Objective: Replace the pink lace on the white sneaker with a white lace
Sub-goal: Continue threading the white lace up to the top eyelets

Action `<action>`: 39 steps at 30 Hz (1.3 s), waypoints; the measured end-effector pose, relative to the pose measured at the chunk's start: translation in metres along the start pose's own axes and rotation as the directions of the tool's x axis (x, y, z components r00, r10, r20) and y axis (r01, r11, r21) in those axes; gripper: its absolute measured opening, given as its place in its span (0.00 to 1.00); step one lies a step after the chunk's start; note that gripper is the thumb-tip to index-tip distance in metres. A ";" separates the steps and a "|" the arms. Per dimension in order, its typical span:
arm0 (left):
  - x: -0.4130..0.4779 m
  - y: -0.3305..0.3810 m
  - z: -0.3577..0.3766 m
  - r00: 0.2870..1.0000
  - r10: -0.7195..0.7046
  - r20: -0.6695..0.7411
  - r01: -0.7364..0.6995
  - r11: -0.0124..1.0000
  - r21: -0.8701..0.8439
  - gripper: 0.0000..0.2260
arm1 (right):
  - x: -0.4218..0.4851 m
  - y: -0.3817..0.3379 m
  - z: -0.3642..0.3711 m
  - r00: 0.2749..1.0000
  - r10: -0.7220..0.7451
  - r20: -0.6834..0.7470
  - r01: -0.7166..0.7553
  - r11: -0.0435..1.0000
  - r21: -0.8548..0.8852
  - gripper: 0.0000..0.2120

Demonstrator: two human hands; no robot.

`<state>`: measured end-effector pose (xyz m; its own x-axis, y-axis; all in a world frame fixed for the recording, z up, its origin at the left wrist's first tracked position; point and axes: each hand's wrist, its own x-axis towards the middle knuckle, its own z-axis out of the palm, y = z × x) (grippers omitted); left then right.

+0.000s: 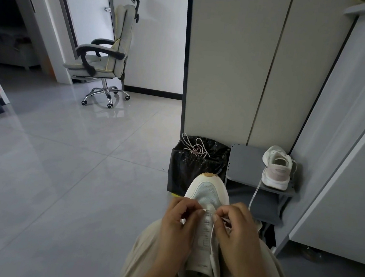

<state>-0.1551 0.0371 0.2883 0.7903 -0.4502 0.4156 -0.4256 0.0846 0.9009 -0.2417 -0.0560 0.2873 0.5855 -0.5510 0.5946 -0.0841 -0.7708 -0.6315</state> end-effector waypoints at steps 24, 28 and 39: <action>0.014 -0.005 -0.011 0.994 -0.002 0.106 -0.002 0.999 0.036 0.12 | 0.006 0.000 0.003 0.994 0.051 0.099 -0.058 0.996 0.072 0.05; 0.016 -0.004 -0.026 0.985 0.017 0.173 -0.032 0.996 0.086 0.16 | 0.006 -0.002 -0.004 0.952 0.223 0.208 -0.274 0.925 0.264 0.12; 0.020 -0.036 -0.165 0.842 -0.458 -0.284 0.269 0.814 -0.515 0.16 | 0.008 0.000 -0.013 0.919 0.298 0.258 -0.374 0.867 0.331 0.06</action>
<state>-0.0509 0.1716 0.2848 0.9859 -0.1651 -0.0272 0.0931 0.4059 0.9092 -0.2471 -0.0644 0.2987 0.7208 -0.6538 0.2301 -0.0250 -0.3563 -0.9340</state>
